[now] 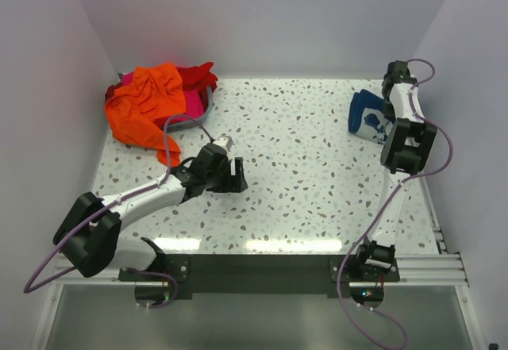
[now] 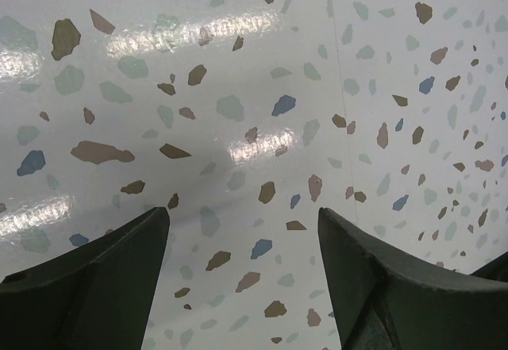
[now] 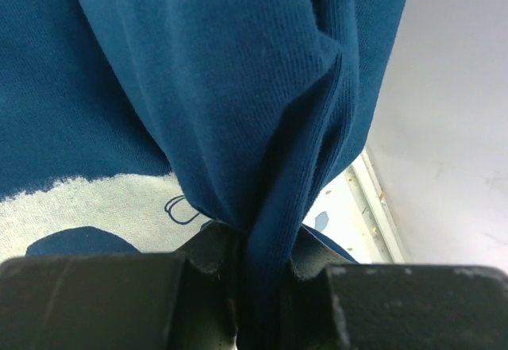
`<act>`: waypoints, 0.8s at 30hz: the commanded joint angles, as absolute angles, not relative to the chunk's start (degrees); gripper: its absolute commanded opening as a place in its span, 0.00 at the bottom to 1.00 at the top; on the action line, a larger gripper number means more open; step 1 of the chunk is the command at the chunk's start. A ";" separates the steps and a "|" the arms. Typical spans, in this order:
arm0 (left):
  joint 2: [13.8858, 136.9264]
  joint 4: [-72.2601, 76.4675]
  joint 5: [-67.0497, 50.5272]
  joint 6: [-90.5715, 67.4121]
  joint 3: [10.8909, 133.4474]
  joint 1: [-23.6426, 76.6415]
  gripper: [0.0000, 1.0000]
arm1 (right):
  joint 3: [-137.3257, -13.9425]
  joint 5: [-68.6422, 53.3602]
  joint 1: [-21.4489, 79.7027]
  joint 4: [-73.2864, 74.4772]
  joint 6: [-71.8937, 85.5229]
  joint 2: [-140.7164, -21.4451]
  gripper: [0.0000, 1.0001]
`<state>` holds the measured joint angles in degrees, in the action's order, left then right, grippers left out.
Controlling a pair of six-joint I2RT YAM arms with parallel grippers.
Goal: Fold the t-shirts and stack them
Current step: Neatly place the folded tshirt to the corner
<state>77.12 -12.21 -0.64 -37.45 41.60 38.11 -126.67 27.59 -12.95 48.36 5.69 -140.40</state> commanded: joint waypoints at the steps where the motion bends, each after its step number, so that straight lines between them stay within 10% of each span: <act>1: 76.73 -13.09 -0.09 -37.97 42.54 38.14 0.81 | -128.58 30.59 -13.88 46.14 7.99 -139.40 0.03; 6: 75.59 -14.06 1.22 -37.71 42.63 38.06 0.84 | -125.43 27.78 -14.41 44.12 8.61 -136.41 0.78; 9: 73.75 -15.46 2.28 -37.36 43.33 38.14 0.87 | -121.04 26.64 -14.41 42.28 9.49 -132.11 0.94; 24: 57.41 -27.41 9.05 -35.25 43.42 38.14 0.98 | -81.93 24.00 -13.28 40.60 17.22 -89.60 0.98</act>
